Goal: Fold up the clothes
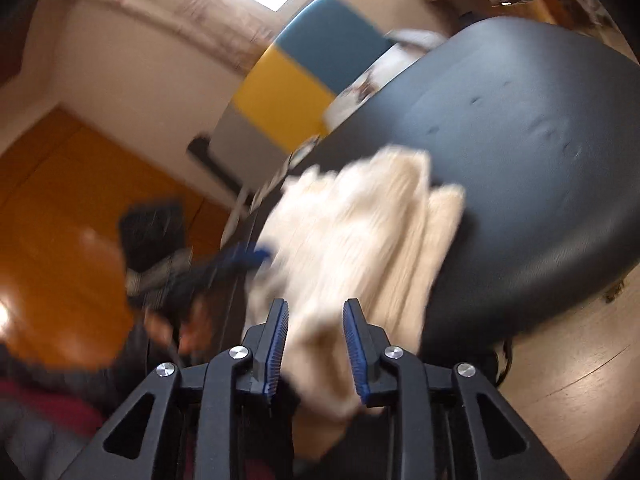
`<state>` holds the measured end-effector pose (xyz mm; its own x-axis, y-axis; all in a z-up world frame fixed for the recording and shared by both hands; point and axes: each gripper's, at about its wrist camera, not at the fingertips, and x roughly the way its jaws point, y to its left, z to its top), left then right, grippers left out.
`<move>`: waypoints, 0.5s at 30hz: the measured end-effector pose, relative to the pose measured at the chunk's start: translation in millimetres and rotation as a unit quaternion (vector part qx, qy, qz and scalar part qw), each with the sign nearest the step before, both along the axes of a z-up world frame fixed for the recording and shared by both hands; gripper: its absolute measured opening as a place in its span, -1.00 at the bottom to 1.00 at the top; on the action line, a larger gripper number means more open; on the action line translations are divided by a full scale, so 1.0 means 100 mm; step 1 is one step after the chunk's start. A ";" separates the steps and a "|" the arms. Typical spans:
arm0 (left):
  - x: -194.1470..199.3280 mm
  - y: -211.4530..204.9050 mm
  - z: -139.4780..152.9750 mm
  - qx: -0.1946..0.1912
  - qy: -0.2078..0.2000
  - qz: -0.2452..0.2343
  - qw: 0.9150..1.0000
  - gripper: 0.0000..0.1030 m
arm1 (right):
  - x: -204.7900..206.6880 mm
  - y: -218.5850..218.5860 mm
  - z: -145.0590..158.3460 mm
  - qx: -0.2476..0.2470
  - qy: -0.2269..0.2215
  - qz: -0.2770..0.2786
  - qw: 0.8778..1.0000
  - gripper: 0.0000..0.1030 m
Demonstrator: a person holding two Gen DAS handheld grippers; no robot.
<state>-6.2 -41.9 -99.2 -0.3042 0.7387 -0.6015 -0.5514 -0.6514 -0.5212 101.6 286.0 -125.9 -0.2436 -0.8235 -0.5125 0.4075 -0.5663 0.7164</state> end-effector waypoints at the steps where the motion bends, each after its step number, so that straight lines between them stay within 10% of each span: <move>1: -0.05 0.03 -0.02 -0.009 0.001 -0.010 1.000 -0.48 | 0.10 -0.05 0.00 0.015 0.002 0.021 1.000 -0.44; 15: -0.73 0.87 -0.32 -0.117 -0.040 -0.072 0.990 -0.48 | 0.15 -0.73 -0.35 0.106 -0.001 0.202 0.974 -0.50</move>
